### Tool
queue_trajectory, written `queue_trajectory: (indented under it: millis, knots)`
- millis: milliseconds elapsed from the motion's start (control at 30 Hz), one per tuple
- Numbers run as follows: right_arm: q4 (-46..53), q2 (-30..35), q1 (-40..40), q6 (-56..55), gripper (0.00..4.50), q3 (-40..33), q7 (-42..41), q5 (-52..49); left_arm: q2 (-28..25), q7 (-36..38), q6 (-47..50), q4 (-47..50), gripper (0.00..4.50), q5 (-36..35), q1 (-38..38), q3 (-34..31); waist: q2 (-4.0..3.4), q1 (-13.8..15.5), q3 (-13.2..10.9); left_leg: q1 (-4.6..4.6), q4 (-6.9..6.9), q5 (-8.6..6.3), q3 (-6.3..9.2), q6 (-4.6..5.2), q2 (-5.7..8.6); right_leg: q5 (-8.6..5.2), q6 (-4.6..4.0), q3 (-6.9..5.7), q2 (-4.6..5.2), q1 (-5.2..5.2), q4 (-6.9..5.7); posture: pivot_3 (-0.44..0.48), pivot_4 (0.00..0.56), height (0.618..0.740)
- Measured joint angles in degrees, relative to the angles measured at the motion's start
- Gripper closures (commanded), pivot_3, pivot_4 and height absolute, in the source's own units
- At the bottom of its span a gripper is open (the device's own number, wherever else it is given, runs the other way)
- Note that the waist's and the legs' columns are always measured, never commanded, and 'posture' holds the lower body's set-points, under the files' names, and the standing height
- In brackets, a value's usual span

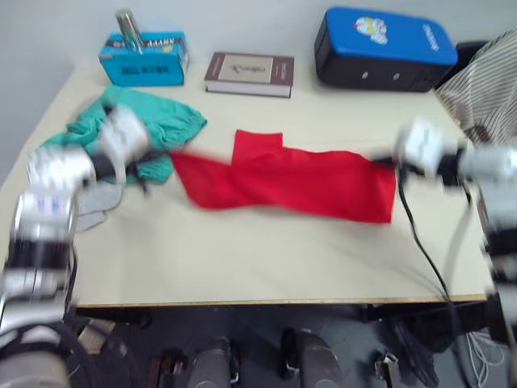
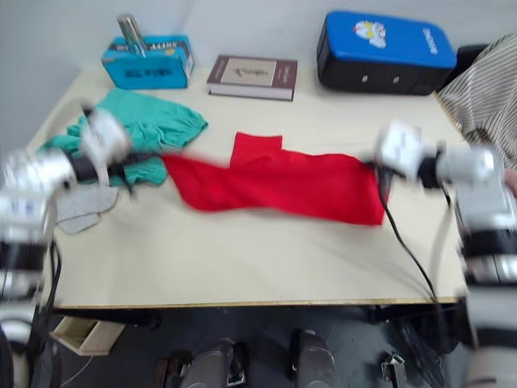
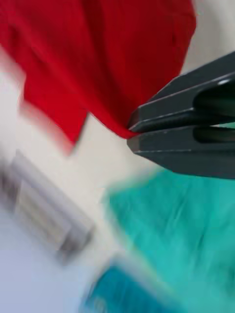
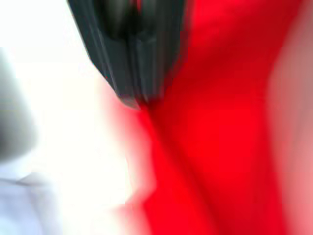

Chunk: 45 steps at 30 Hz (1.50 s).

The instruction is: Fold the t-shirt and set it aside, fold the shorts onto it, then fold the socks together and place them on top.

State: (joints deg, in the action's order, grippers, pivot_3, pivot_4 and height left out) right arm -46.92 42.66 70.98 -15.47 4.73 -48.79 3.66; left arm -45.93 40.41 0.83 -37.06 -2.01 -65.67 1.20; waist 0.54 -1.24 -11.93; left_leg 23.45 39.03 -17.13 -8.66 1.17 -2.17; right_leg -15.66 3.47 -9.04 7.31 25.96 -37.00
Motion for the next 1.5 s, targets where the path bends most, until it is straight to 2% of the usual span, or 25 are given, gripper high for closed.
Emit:
queue_trajectory:
  millis: [100, 233, 333, 433, 533, 600, 667, 700, 767, 867, 967, 1067, 1167, 1233, 1367, 1500]
  knots:
    - [-13.32, -1.82, 17.69, -6.43, 4.5, 0.1, 15.06, 5.07, 0.69, -11.21, -10.99, -17.78, 4.49, 4.74, -21.98, -0.23, 0.1, -0.48, 0.08, 0.6, -0.21, -0.1, 0.01, 0.02, 0.47, -0.01, -0.02, -0.42, 0.12, 0.88, -0.58, 0.0, 0.15, 0.74]
    - [-22.41, -1.22, 29.76, -11.82, 4.5, 0.1, 31.21, 9.99, -1.57, -23.96, -23.49, -29.85, 4.49, 11.39, -39.67, 0.57, 0.1, -0.95, 0.1, 0.68, -0.95, -0.58, -0.03, 0.42, 0.54, -0.06, 0.12, -0.97, 0.21, 1.15, -0.54, 0.0, 0.15, 0.74]
    - [-24.53, -0.08, 33.22, -14.59, 4.5, 0.65, 37.41, 12.97, -2.31, -25.08, -29.37, -32.81, 4.49, 13.51, -46.33, 1.06, 0.1, -0.8, 0.1, 0.82, -1.06, -0.67, -0.17, 0.56, 0.65, -0.03, 0.2, -1.18, 0.29, 1.31, -0.55, 0.0, 0.15, 0.74]
    - [-26.17, 1.35, 32.83, -14.51, 4.5, 0.72, 36.89, 14.18, -2.54, -18.54, -33.12, -33.69, 4.49, 13.15, -46.4, 0.82, 0.1, -0.46, 0.1, 0.84, -1.08, -0.74, -0.46, 0.67, 0.58, -0.17, 0.44, -1.18, 0.29, 1.05, -0.31, 0.0, 0.15, 0.74]
    - [-26.27, 2.4, 26.02, -15.31, 4.5, 0.31, 32.71, 13.66, -2.55, -7.37, -36.09, -32.96, 4.49, 10.3, -38.73, -0.39, 0.1, -0.35, 0.1, 0.68, -0.82, -0.75, -0.75, 0.71, 0.45, -0.35, 0.75, -1.15, 0.27, 0.14, 0.3, 0.0, 0.15, 0.74]
    - [-25.93, 2.42, 18.51, -16.2, 4.5, -0.5, 28.38, 12.11, -2.46, 0.52, -38.01, -30.64, 4.49, 7.62, -29.26, -1.04, 0.1, -0.4, 0.1, 0.66, -0.52, -0.54, -0.91, 0.96, 0.48, -0.43, 0.88, -1.03, 0.28, -0.47, 1.17, 0.0, 0.15, 0.74]
    - [-24.56, 2.42, 9.63, -17.94, 4.5, -0.68, 24.06, 10.79, -2.17, 7.39, -38.48, -25.44, 4.49, 4.27, -18.03, -1.44, 0.09, -0.66, 0.09, 0.7, 0.0, -0.36, -1.04, 1.09, 0.44, -0.25, 1.12, -0.81, 0.29, -0.48, 0.94, 0.0, 0.15, 0.74]
    - [-23.06, 2.46, 4.3, -19.23, 4.5, -0.7, 21.87, 10.09, -2.23, 10.07, -38.26, -20.26, 4.49, 2.37, -10.89, -1.73, 0.09, -0.84, 0.08, 0.63, 0.14, -0.28, -1.09, 1.12, 0.41, -0.13, 1.12, -0.67, 0.31, -0.52, 0.8, 0.0, 0.15, 0.74]
    - [-16.52, 3.18, -10.23, -23.77, 4.5, -0.64, 17.16, 8.35, -2.71, 12.99, -35.35, -2.73, 4.49, -3.11, 9.61, -3.53, 0.08, -1.09, 0.1, 0.09, 0.04, -0.14, -0.88, 1.19, 0.27, 0.01, 1.12, -0.14, 0.44, -0.72, 0.6, 0.0, 0.15, 0.74]
    - [-8.34, 4.03, -28.48, -25.42, 4.5, -0.57, 11.88, 5.95, -2.85, 13.69, -26.75, 19.06, 4.49, -7.1, 36.36, -4.39, 0.01, -1.86, 0.05, -0.06, 0.01, -0.14, -0.93, 1.21, 0.29, -0.01, 1.1, 0.13, 0.53, -0.75, 0.45, 0.0, 0.15, 0.74]
    - [0.65, 7.26, -41.63, -25.44, 4.5, -0.95, 9.42, 4.57, -3.35, 12.9, -19.82, 36.68, 4.49, -7.9, 54.34, -5.48, -0.01, -1.78, 0.06, -0.17, 0.03, -0.15, -0.94, 1.19, 0.26, -0.03, 1.06, 0.5, 0.57, -0.81, 0.39, 0.0, 0.15, 0.74]
    - [10.93, 10.39, -50.88, -23.41, 4.5, -3.34, 6.67, 0.71, -3.36, 11.1, -14.41, 47.04, 4.49, -8.97, 64.08, -9.32, 0.01, -1.36, 0.08, -0.94, 0.03, -0.22, -0.8, 1.11, 0.16, -0.05, 1.02, 0.5, 0.54, -1.64, 0.82, 0.0, 0.15, 0.74]
    - [18.8, 12.0, -57.85, -19.63, 4.5, -4.96, 4.11, -2.26, -3.61, 10.32, -10.86, 52.34, 4.49, -9.04, 69.39, -11.14, -0.13, -0.54, 0.17, -1.81, -0.06, -0.77, -0.75, 0.93, -0.08, -0.11, 0.91, 0.5, 0.48, -2.54, 1.12, 0.0, 0.15, 0.74]
    - [22.81, 13.81, -60.41, -16.52, 4.5, -5.35, 2.84, -2.9, -2.57, 8.46, -8.49, 54.5, 4.49, -8.86, 69.93, -11.61, -0.2, -0.19, 0.22, -1.87, -0.06, -0.8, -0.78, 0.99, -0.07, -0.14, 0.86, 0.54, 0.76, -2.56, 1.08, 0.0, 0.15, 0.74]
    - [27.51, 14.68, -62.11, -10.27, 4.5, -7.93, 3.07, -3.56, -0.17, 5.37, -3.22, 58.24, 4.49, -9.06, 69.0, -11.41, -0.21, -0.23, 0.26, -1.87, -0.05, -0.79, -0.88, 0.95, -0.11, -0.18, 0.8, 0.55, 0.7, -2.52, 1.06, 0.0, 0.15, 0.74]
    - [32.81, 14.92, -64.83, -4.72, 4.5, -9.15, 1.18, -4.91, -1.98, 8.27, 1.16, 61.07, 4.49, -10.81, 70.44, -10.91, -0.21, -0.28, 0.26, -1.88, -0.04, -0.79, -1.06, 0.88, -0.33, -0.2, 0.76, 0.65, 0.41, -2.46, 1.11, 0.0, 0.15, 0.74]
